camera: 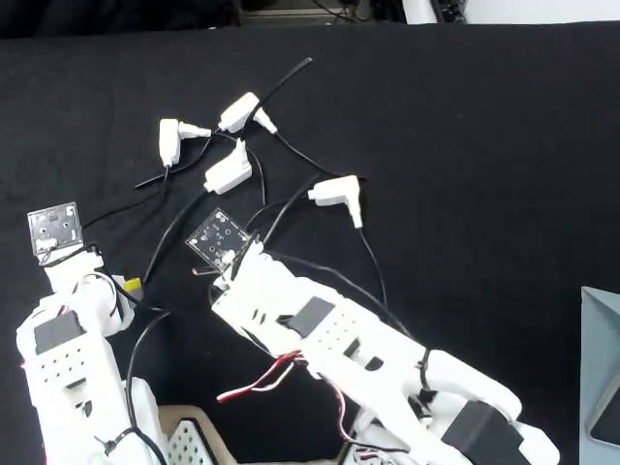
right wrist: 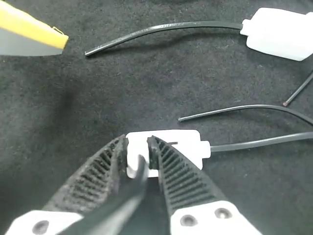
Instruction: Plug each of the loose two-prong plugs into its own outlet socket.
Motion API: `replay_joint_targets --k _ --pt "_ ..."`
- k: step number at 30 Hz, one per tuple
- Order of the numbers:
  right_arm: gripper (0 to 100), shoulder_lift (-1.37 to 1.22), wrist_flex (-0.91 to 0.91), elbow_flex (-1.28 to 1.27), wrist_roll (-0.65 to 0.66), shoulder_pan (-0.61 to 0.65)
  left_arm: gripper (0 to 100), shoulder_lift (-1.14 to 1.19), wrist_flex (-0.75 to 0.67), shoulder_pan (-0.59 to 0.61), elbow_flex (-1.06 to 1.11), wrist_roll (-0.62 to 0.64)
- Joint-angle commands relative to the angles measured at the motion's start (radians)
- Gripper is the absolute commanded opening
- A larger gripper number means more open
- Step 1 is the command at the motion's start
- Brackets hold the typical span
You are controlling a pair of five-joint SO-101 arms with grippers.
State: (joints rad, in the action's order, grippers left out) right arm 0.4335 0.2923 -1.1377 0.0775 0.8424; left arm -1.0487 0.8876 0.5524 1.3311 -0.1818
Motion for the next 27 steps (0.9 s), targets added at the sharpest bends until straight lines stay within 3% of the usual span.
replay_joint_targets --k 1,14,27 --pt "1.1 -0.028 -0.009 0.010 -0.012 0.006 29 -0.017 -0.017 0.008 -0.002 0.005" --pt "1.1 -0.171 -0.095 0.008 0.020 0.008 29 -0.025 -0.018 0.008 0.008 0.005" --pt "1.1 -0.249 0.115 0.133 0.130 0.006 29 -0.025 -0.018 0.008 0.007 0.005"
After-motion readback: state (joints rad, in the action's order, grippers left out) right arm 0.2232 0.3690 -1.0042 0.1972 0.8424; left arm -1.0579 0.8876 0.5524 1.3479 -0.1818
